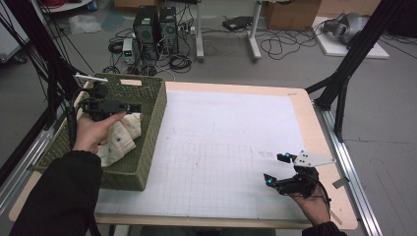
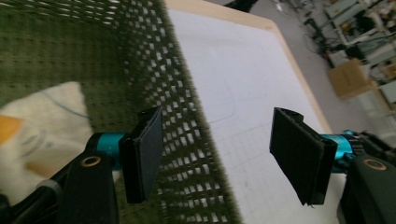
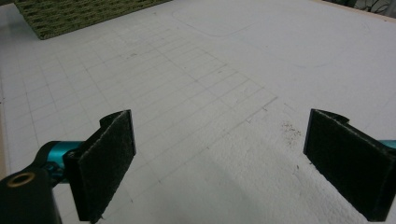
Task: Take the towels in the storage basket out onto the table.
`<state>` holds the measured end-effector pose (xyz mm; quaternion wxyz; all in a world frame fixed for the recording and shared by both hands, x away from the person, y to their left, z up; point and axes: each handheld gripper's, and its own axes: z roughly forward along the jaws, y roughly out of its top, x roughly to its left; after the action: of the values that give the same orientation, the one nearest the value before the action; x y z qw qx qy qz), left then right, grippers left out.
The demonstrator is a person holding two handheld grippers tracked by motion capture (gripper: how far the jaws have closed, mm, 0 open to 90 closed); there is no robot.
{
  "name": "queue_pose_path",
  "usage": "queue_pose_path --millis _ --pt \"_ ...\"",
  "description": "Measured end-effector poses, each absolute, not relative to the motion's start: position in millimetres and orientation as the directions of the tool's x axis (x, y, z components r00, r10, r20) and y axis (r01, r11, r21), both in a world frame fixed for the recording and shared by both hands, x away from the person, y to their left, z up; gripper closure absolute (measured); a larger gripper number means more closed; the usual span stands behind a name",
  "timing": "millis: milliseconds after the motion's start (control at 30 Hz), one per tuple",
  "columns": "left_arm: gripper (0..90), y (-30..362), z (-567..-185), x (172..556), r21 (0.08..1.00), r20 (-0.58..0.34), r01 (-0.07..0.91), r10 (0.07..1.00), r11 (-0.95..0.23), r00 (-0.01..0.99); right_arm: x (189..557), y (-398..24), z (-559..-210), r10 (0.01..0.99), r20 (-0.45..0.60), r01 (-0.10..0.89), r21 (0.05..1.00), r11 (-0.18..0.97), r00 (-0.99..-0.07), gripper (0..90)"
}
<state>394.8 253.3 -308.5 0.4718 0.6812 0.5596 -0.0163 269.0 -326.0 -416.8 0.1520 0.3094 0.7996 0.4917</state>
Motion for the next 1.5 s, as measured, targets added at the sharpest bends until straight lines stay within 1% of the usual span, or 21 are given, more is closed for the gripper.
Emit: queue_pose_path --millis 133,233,267,433,633,700,867,933,967,1033,1133,1200,1333,1367,1400,1467,1500 --pt "37.7 261 -311 393 0.633 -0.487 0.772 0.802 0.052 0.345 270 -326 -417 0.642 0.052 0.339 0.880 0.332 -0.765 8.2" --pt "41.0 267 -315 390 0.643 -0.429 0.765 0.848 0.044 0.312 270 -326 -417 0.642 0.053 0.340 0.880 0.332 -0.765 8.2" --pt "41.0 269 -316 390 0.640 -0.423 0.767 0.852 0.042 0.307 270 -326 -417 0.642 0.053 0.340 0.880 0.332 -0.765 8.2" --pt "41.5 276 -320 387 0.650 -0.337 0.760 0.903 0.019 0.266 270 -325 -418 0.641 0.056 0.343 0.879 0.333 -0.766 8.2" --pt "43.3 277 -328 388 0.629 -0.253 0.777 0.939 -0.022 0.232 270 -325 -418 0.638 0.054 0.340 0.878 0.336 -0.768 8.2" --pt "47.0 275 -331 389 0.620 -0.229 0.783 0.945 -0.044 0.234 270 -325 -418 0.639 0.051 0.338 0.879 0.335 -0.768 8.2" --pt "47.8 272 -336 392 0.596 -0.168 0.797 0.957 -0.092 0.236 269 -325 -417 0.641 0.057 0.343 0.879 0.332 -0.766 8.2" --pt "52.1 272 -337 393 0.589 -0.153 0.802 0.960 -0.102 0.235 269 -325 -417 0.638 0.058 0.341 0.880 0.331 -0.768 8.2" --pt "52.7 271 -339 393 0.583 -0.141 0.804 0.961 -0.113 0.237 269 -325 -417 0.639 0.056 0.340 0.880 0.332 -0.767 8.3" --pt "59.3 270 -341 394 0.571 -0.124 0.812 0.964 -0.123 0.234 269 -325 -417 0.638 0.059 0.342 0.880 0.330 -0.767 8.2" --pt "70.8 268 -344 396 0.560 -0.108 0.814 0.960 -0.156 0.259 269 -325 -417 0.637 0.054 0.339 0.880 0.333 -0.769 8.2" --pt "73.1 267 -347 397 0.548 -0.100 0.820 0.960 -0.167 0.263 269 -325 -417 0.638 0.053 0.338 0.880 0.333 -0.768 8.2" --pt "72.6 265 -352 399 0.511 -0.071 0.839 0.964 -0.187 0.258 269 -325 -417 0.637 0.054 0.339 0.880 0.334 -0.769 8.2" --pt "70.9 265 -353 399 0.502 -0.065 0.844 0.965 -0.188 0.254 269 -325 -417 0.639 0.055 0.339 0.880 0.332 -0.768 8.2" --pt "67.1 265 -355 400 0.494 -0.060 0.848 0.966 -0.191 0.253 269 -325 -417 0.638 0.055 0.339 0.880 0.332 -0.768 8.2" --pt "55.8 265 -357 401 0.479 -0.046 0.856 0.969 -0.193 0.244 269 -325 -417 0.638 0.056 0.339 0.880 0.331 -0.768 8.3" --pt "53.5 265 -358 402 0.481 -0.034 0.856 0.972 -0.188 0.233 269 -325 -418 0.637 0.057 0.341 0.879 0.333 -0.768 8.3"
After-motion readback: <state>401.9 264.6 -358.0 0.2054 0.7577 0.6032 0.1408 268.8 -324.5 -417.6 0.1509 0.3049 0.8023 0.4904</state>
